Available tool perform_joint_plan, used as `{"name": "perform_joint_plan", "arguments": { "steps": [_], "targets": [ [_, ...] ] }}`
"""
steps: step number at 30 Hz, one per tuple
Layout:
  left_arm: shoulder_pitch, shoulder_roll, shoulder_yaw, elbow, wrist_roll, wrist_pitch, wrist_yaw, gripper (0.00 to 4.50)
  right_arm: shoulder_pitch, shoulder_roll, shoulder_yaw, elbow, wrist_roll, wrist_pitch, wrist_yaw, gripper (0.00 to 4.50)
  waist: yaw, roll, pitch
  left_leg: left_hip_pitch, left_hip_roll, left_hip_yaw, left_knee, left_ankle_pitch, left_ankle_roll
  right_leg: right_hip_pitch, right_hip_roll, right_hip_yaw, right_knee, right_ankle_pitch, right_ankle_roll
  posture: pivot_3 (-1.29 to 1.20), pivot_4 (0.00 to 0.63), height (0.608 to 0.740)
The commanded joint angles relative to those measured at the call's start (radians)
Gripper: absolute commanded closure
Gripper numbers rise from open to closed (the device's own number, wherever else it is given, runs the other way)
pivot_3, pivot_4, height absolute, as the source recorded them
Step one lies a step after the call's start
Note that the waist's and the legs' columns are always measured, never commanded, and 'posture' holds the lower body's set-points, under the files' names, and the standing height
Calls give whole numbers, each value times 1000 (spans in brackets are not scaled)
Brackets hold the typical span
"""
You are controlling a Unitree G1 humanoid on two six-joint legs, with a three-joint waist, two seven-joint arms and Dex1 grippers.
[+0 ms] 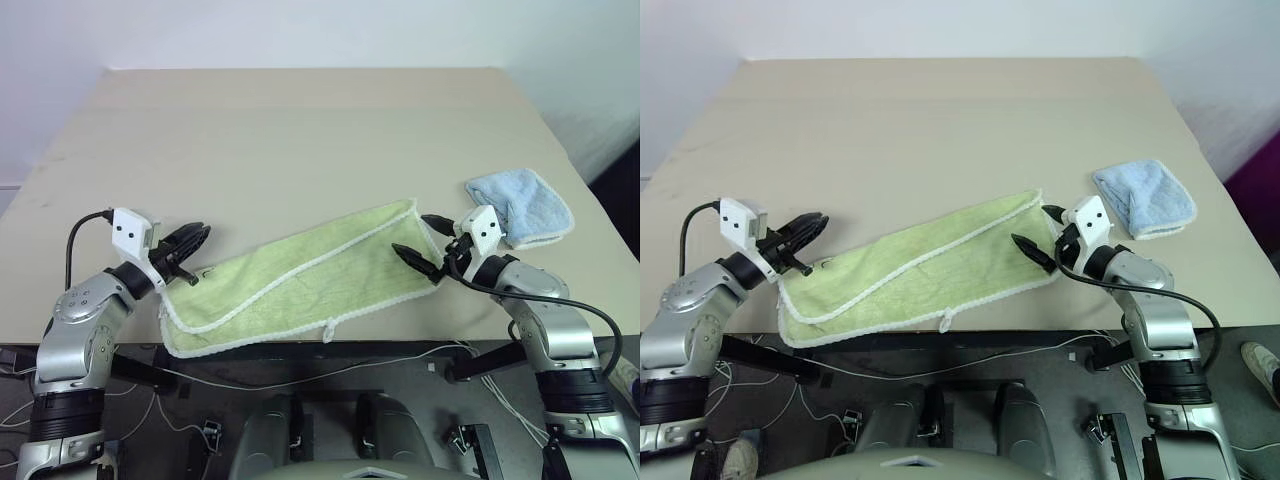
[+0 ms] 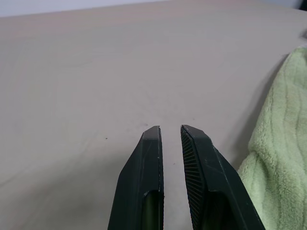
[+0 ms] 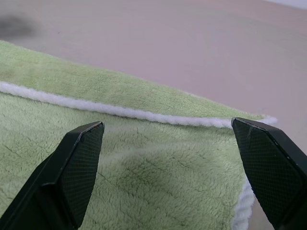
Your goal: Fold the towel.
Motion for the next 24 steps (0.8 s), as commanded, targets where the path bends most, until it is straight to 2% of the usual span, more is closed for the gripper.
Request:
{"name": "perform_joint_plan", "arguments": {
  "steps": [1, 16, 24],
  "targets": [
    [13, 3, 20, -62, -12, 4, 7, 3820, -13, 8, 0, -33, 15, -9, 4, 32, 0, 0, 0, 0, 0, 0, 0, 0, 0, 0, 0, 0, 0, 0, 0, 0, 150, 740],
    [-13, 20, 19, -34, 3, 4, 3, 3820, -10, 23, 11, -39, 7, -27, -12, 32, 1, 0, 0, 0, 0, 0, 0, 0, 0, 0, 0, 0, 0, 0, 0, 0, 150, 740],
    [-29, 64, 25, 2, 21, -16, -45, 3820, -33, 55, 25, -4, -9, -54, -26, 32, 0, 0, 0, 0, 0, 0, 0, 1, -1, 0, 0, 0, 0, 0, 0, 0, 150, 740]
  ]
}}
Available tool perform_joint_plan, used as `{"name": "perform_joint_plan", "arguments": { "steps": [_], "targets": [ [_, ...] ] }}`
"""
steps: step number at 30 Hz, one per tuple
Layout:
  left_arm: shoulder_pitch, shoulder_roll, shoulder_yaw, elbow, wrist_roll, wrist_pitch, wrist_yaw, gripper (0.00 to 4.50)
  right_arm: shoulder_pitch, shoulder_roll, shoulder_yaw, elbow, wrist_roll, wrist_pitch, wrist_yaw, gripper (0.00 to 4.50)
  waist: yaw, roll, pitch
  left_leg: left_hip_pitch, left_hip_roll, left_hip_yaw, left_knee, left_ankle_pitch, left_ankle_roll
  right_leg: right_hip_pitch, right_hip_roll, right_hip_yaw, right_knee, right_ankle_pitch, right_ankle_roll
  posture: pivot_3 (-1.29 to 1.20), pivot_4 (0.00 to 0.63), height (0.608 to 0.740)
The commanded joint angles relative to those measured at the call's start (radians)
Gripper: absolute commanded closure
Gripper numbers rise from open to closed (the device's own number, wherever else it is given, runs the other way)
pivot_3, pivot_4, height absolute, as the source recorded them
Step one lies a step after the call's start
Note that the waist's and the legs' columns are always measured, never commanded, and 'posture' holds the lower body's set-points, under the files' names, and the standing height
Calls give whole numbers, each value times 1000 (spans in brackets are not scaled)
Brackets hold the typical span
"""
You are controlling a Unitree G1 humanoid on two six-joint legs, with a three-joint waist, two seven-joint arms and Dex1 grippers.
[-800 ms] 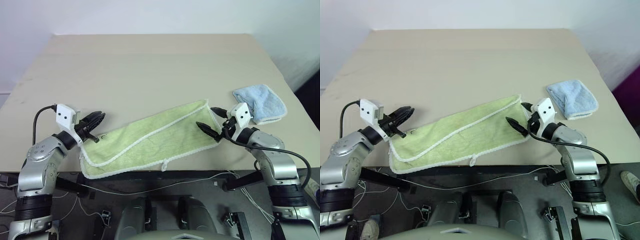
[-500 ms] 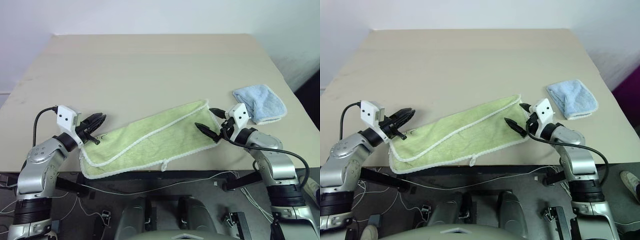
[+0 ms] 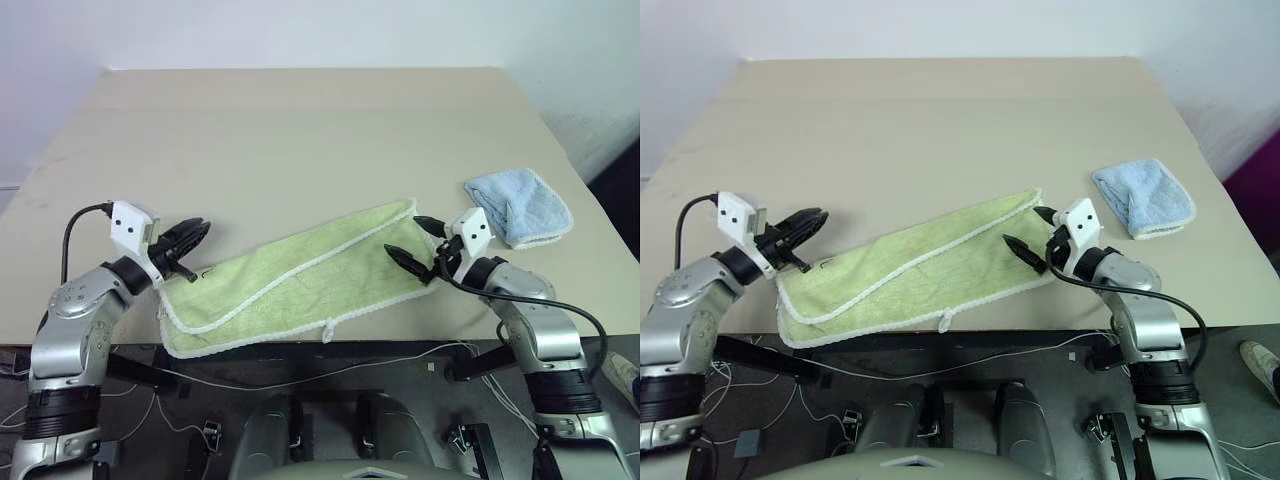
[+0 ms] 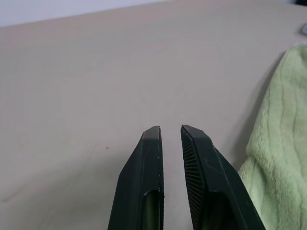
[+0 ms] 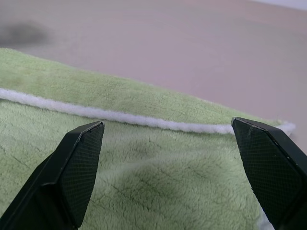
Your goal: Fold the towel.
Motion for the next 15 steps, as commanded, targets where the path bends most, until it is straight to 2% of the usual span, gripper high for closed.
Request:
{"name": "perform_joint_plan", "arguments": {
  "steps": [1, 8, 11, 15],
  "targets": [
    [-13, 29, 31, -4, -1, -24, -21, 3820, -35, 14, 1, -1, 1, -31, -2, 32, 0, 0, 0, 0, 0, 0, 0, 0, 0, 0, 0, 0, 0, 0, 0, 0, 150, 740],
    [64, 112, 35, -30, -8, -31, -139, 3820, -76, 30, 22, 56, -8, -55, 14, 32, -3, 0, 0, 0, 0, 0, 0, 1, -3, 0, 0, 0, 0, 0, 0, 0, 150, 740],
    [109, 173, 61, -40, -69, -1, -257, 3255, -80, 35, 31, 66, -13, -60, 20, 0, -2, 0, 0, 0, 0, 0, -1, 1, -3, -1, 0, 0, 0, 0, 0, 0, 150, 740],
    [166, 276, 49, -40, -84, -20, -441, 1900, -77, 32, 32, 71, -12, -63, 26, 0, -2, 0, 0, 0, 0, 0, -1, 1, -3, -1, -1, 0, 0, 0, -1, 0, 150, 740]
  ]
}}
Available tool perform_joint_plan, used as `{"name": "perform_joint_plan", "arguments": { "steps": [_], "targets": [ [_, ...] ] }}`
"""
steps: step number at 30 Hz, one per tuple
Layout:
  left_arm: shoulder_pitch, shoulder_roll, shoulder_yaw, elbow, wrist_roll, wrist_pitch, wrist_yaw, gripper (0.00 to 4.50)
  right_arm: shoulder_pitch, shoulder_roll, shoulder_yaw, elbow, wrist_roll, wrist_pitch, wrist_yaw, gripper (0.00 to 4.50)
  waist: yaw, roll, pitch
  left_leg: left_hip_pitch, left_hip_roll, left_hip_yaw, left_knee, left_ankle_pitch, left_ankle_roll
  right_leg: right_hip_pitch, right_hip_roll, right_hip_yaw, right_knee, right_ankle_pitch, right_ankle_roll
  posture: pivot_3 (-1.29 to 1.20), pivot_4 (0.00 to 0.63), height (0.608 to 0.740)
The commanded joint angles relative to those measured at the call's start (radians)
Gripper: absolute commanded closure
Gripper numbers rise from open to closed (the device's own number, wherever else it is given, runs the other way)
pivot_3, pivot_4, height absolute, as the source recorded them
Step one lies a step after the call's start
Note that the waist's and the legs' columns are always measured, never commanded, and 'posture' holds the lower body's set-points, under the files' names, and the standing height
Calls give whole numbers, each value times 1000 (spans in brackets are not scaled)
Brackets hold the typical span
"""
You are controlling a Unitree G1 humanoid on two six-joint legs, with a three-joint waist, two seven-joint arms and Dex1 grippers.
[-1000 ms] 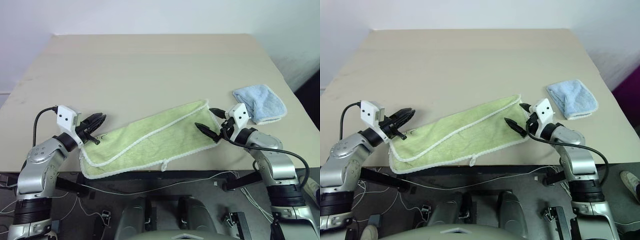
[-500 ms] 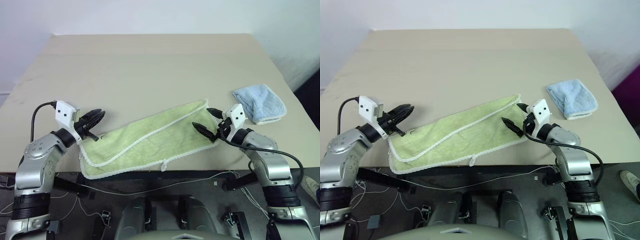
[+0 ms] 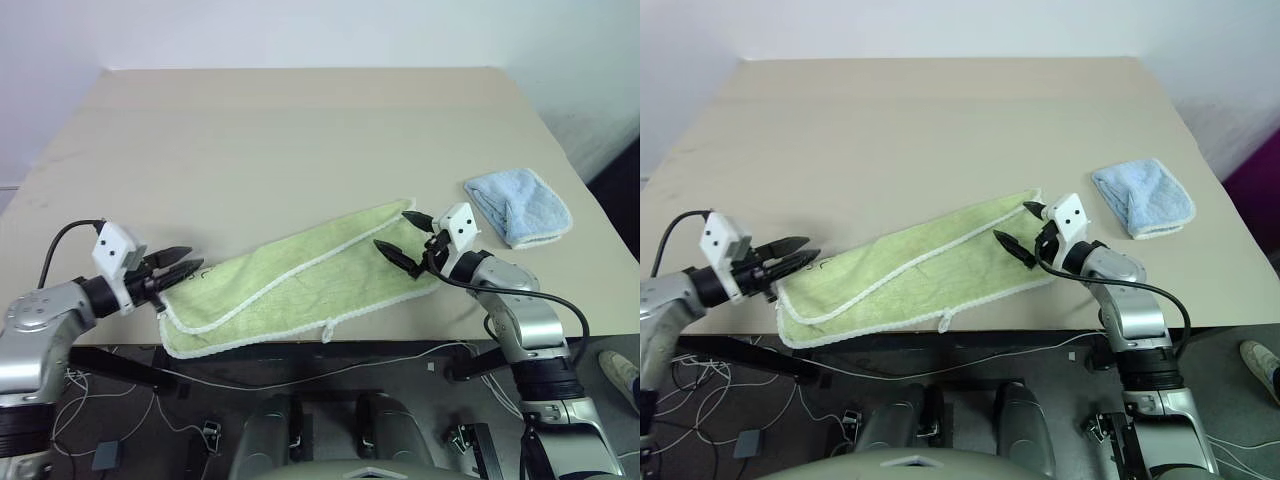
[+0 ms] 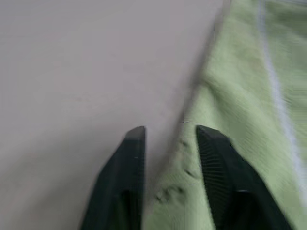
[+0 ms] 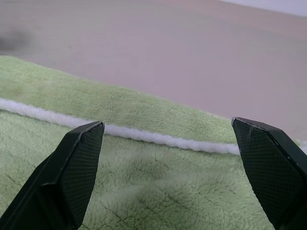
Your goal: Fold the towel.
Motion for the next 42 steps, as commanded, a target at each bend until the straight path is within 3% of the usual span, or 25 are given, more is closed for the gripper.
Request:
{"name": "perform_joint_plan", "arguments": {
  "steps": [1, 5, 6, 13, 19, 34, 42],
  "targets": [
    [24, 76, 18, -30, -26, -27, -150, 1556, -14, -2, -8, -7, 2, -22, 8, 0, -1, 0, 0, 0, 0, 0, 0, 0, 0, 0, 0, 0, 0, 0, 0, 0, 150, 740],
    [37, 135, 8, -36, -42, -14, -263, 129, -9, -3, -9, -8, 3, -21, 10, 0, -1, 0, 0, 0, 0, 0, 0, 0, 0, 0, -1, 0, 0, -2, -3, 0, 150, 740],
    [41, 153, -5, -28, -16, -44, -292, 11, -6, -3, -9, -12, 4, -20, 9, 0, -1, 0, 0, 0, 0, 0, -1, 0, 0, 0, -1, 0, 0, -2, -3, 0, 150, 740],
    [2, 175, -80, -5, 86, -175, -343, 11, 20, -2, -14, -37, 7, -13, -2, 0, 0, 0, 0, 0, 0, 0, -1, 0, -1, -1, -1, 0, 0, -2, -3, 0, 150, 740],
    [18, 197, -151, 43, 249, -419, -356, 11, 49, -8, -24, -62, 14, -7, -14, 0, -2, 0, 0, 0, 0, 1, -1, 0, 0, -2, -1, 1, 0, -2, -3, 0, 150, 740],
    [-85, 157, -191, 195, 390, -686, -216, 11, 35, -11, -23, -50, 12, -12, -17, 0, -1, 1, 0, -1, 0, 1, -1, -3, 5, -2, -1, 0, 0, 0, 0, 0, 150, 740],
    [-68, 164, -175, 188, 355, -710, -181, 11, 38, -12, -25, -51, 12, -15, -18, 0, -1, 1, 0, -1, 0, 1, -1, -2, 5, -2, 0, 0, 0, 0, 0, 0, 150, 740]
  ]
}}
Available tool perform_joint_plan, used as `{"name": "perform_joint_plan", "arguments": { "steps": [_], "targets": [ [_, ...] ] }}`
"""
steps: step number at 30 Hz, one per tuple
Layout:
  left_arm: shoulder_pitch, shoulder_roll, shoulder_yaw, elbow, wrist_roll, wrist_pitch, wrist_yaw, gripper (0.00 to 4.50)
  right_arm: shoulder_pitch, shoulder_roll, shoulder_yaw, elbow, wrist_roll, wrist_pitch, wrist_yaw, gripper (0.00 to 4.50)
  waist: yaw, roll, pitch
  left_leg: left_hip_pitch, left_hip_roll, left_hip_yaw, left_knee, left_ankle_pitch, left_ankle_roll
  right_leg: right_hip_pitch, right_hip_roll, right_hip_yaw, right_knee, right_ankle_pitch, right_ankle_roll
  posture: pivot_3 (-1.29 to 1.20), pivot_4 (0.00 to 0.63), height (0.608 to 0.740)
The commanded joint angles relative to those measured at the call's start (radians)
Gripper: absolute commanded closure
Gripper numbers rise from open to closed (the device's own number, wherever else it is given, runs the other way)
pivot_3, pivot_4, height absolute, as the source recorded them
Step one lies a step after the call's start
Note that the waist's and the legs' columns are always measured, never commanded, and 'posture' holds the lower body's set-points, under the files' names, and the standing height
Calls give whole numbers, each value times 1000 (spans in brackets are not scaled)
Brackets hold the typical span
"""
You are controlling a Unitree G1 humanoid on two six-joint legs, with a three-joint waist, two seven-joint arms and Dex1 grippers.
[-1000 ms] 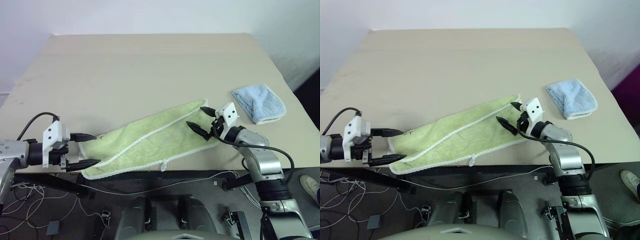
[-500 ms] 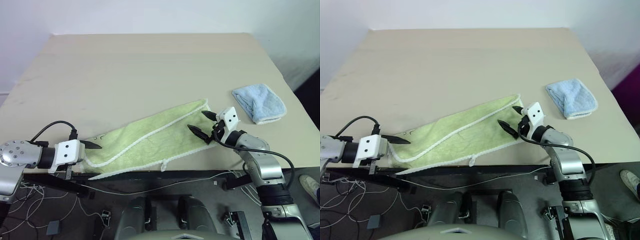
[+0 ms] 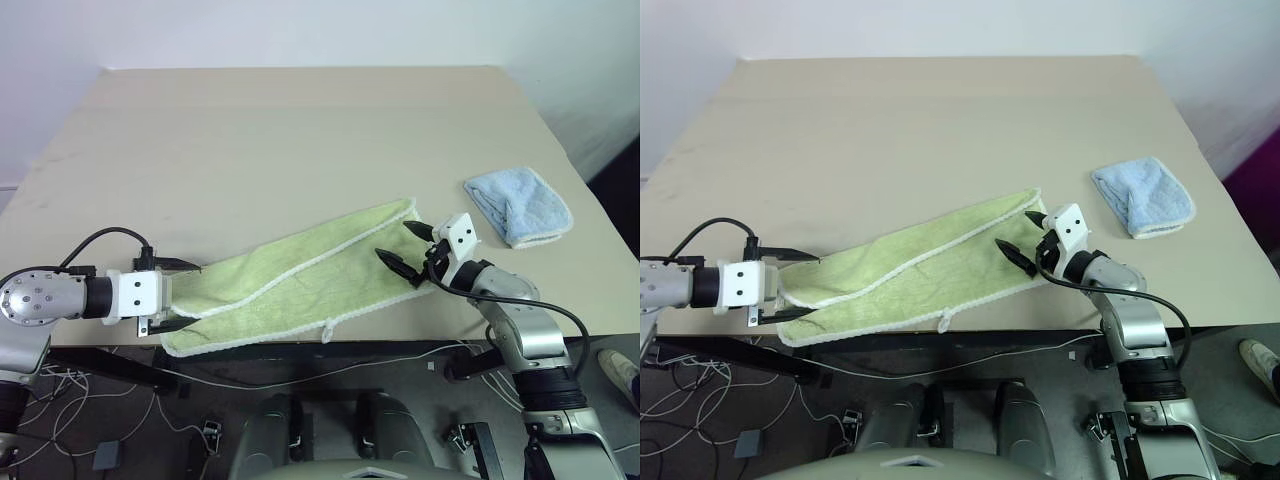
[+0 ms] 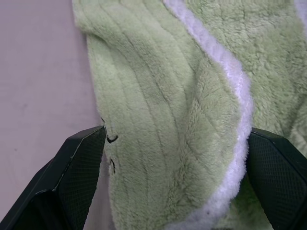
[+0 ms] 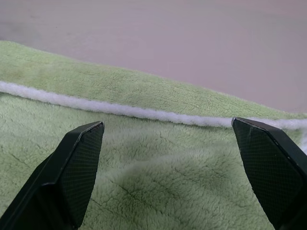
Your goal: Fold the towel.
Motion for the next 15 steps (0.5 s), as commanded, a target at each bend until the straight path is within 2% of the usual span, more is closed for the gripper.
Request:
{"name": "perform_joint_plan", "arguments": {
  "steps": [1, 6, 15],
  "targets": [
    [24, 15, 30, -26, -32, -15, 2, 11, -12, -9, -26, -36, 9, -16, -1, 0, -1, 0, 0, 0, 0, 0, 0, 0, 0, 0, 0, 0, 0, 0, 0, 0, 150, 740],
    [62, 44, 29, -13, -17, -71, -12, 11, -14, -6, -25, -33, 8, -19, -4, 0, 0, 0, 0, 0, 0, 0, 0, 0, 0, 0, 0, 0, 0, 0, 0, 0, 150, 740],
    [42, 88, 12, 88, 46, -214, 17, 11, -16, -2, -20, -31, 8, -21, -5, 0, 0, 0, 0, 0, 0, 0, 0, 0, 0, 0, 0, 0, 0, 0, 0, 0, 150, 740]
  ]
}}
